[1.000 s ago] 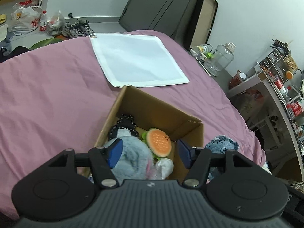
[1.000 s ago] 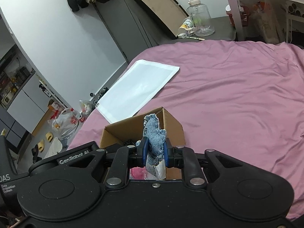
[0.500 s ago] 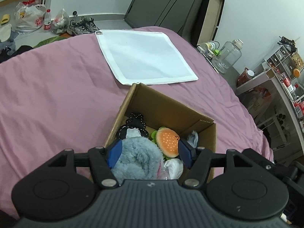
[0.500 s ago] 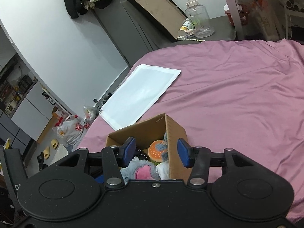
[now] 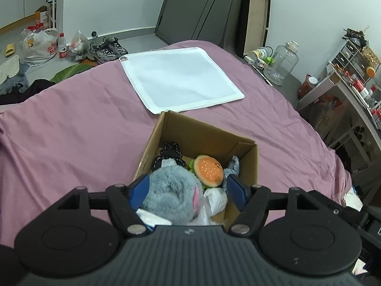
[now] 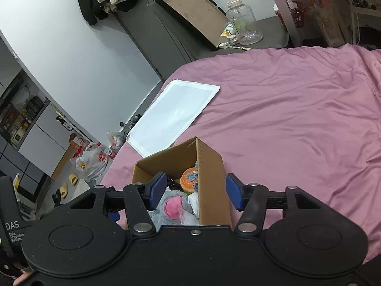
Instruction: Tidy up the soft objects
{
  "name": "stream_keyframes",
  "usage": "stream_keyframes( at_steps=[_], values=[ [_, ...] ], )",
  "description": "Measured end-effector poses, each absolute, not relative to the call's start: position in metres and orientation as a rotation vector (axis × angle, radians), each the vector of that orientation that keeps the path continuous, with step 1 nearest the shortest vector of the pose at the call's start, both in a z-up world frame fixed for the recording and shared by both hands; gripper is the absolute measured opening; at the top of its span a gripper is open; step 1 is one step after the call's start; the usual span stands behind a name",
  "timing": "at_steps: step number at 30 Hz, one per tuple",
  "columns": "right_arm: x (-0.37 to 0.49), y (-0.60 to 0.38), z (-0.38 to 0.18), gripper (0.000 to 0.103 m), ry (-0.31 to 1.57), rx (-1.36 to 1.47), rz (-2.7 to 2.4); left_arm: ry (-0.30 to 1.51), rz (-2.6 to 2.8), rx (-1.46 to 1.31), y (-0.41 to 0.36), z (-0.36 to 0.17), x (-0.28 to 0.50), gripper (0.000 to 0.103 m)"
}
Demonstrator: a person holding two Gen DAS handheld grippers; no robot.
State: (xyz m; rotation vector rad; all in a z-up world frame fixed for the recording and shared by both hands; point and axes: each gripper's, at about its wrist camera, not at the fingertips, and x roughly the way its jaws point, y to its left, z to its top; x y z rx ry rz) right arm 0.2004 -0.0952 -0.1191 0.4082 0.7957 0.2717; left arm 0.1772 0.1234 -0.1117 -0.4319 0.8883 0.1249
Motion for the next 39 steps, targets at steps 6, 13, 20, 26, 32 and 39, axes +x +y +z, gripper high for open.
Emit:
stream_keyframes(
  at_steps=[6,13,20,26,32,39],
  values=[
    [0.191,-0.115,-0.108,0.067,0.787,0.428,0.276,0.892,0.122,-0.352,0.104,-0.093,0.168,0.076],
    [0.177,-0.141,-0.093,0.076,0.750,0.433,0.270,0.876,0.091,-0.276,0.073,-0.069,0.155,0.082],
    [0.162,-0.165,-0.076,0.091,0.715,0.413,0.289,0.864,0.092,-0.222,0.052,-0.051,0.139,0.089],
    [0.149,-0.186,-0.064,0.098,0.688,0.413,0.283,0.850,0.085,-0.175,0.037,-0.038,0.127,0.091],
    [0.133,-0.200,-0.053,0.103,0.672,0.370,0.278,0.827,0.077,-0.141,0.023,-0.026,0.111,0.094],
    [0.114,-0.213,-0.045,0.103,0.680,0.359,0.265,0.811,0.085,-0.124,0.015,-0.012,0.092,0.095]
  ],
)
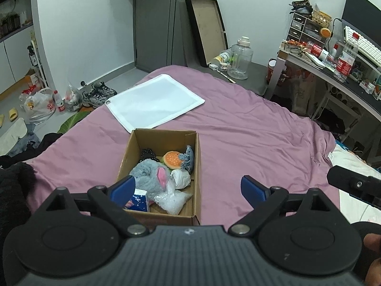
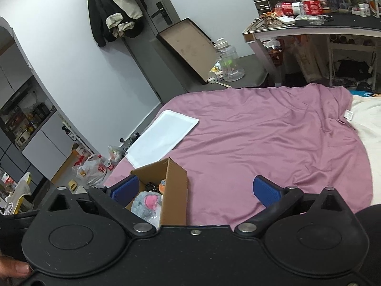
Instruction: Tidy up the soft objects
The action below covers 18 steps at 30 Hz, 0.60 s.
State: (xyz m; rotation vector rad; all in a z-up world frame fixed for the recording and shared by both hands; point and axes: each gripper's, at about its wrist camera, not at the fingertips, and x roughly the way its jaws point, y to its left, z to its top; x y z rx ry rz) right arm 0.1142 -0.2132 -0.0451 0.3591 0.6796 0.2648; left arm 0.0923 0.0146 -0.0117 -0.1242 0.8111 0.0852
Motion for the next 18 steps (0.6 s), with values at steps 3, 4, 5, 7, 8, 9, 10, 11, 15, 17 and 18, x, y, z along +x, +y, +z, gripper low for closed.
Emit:
stream_keyframes(
  at_steps=[3,4,5,7,8,9,10,11,15,17,18],
  values=[
    [0.104,-0.217,-0.040,0.103,0.671,0.344,0.259,0.808,0.089,-0.122,0.013,-0.006,0.083,0.096],
    [0.102,-0.218,-0.038,0.103,0.669,0.336,0.255,0.805,0.089,-0.118,0.012,-0.004,0.080,0.096],
    [0.098,-0.218,-0.036,0.103,0.666,0.326,0.253,0.802,0.090,-0.115,0.012,-0.003,0.076,0.096],
    [0.093,-0.219,-0.033,0.103,0.659,0.310,0.254,0.801,0.098,-0.114,0.012,-0.001,0.070,0.096],
    [0.091,-0.220,-0.031,0.103,0.660,0.304,0.253,0.800,0.103,-0.113,0.012,0.000,0.067,0.096],
    [0.089,-0.220,-0.029,0.103,0.661,0.299,0.252,0.799,0.107,-0.110,0.012,0.002,0.064,0.096],
    [0.088,-0.221,-0.028,0.103,0.660,0.294,0.253,0.798,0.109,-0.108,0.012,0.004,0.062,0.096],
    [0.085,-0.221,-0.026,0.103,0.655,0.291,0.257,0.797,0.109,-0.110,0.012,0.006,0.059,0.096],
    [0.076,-0.222,-0.021,0.103,0.633,0.286,0.279,0.786,0.113,-0.111,0.013,0.015,0.050,0.096],
    [0.074,-0.221,-0.021,0.103,0.638,0.276,0.287,0.780,0.121,-0.100,0.012,0.018,0.046,0.096],
    [0.073,-0.220,-0.021,0.103,0.645,0.261,0.286,0.778,0.121,-0.098,0.012,0.020,0.044,0.097]
  ],
)
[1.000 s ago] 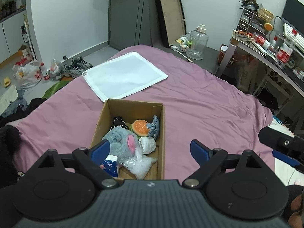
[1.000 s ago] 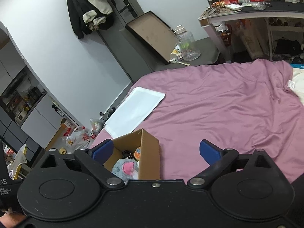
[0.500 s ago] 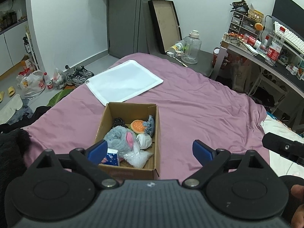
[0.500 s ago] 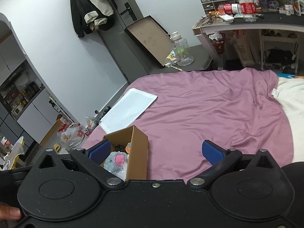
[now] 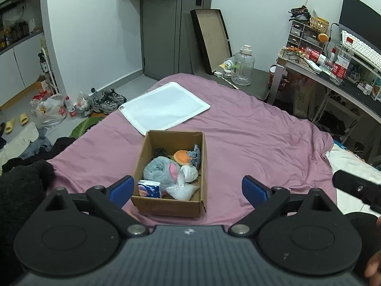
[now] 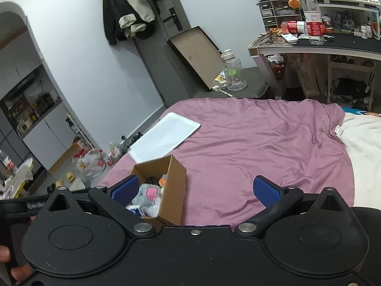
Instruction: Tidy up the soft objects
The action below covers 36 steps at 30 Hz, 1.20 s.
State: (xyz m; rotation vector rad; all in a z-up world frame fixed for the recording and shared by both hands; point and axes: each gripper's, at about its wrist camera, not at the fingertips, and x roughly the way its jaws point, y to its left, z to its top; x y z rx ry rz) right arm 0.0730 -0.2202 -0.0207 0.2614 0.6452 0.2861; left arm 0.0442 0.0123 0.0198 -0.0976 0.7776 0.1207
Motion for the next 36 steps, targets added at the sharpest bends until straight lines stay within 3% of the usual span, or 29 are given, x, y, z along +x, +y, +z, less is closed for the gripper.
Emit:
stream_keyframes(
  at_steps=[4,36],
  values=[
    [0.071,-0.216,-0.021,0.103,0.662,0.220,0.278,0.771,0.124,-0.090,0.013,0.023,0.036,0.100],
    [0.061,-0.210,-0.017,0.103,0.682,0.143,0.282,0.778,0.113,-0.094,0.016,0.024,0.023,0.100]
  ],
)
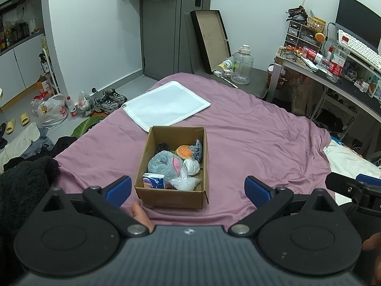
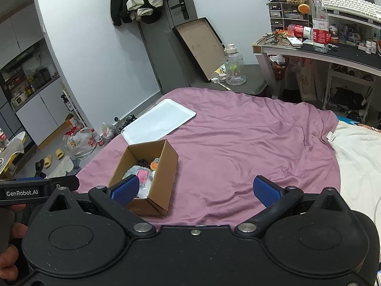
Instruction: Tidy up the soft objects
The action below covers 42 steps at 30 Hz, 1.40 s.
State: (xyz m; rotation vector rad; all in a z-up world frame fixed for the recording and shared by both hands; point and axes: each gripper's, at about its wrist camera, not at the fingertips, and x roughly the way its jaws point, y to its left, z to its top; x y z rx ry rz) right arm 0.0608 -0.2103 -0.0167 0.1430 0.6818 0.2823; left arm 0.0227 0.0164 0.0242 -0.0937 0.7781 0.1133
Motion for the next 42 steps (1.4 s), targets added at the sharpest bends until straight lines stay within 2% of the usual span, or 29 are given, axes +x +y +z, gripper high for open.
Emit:
stream_keyframes(
  at_steps=[42],
  values=[
    [0.0646,-0.2044,-0.0255,0.103,0.701,0.095,0.264,0.785,0.116,-0.083,0.0147,0.0165,0.0217,0.100]
  ],
)
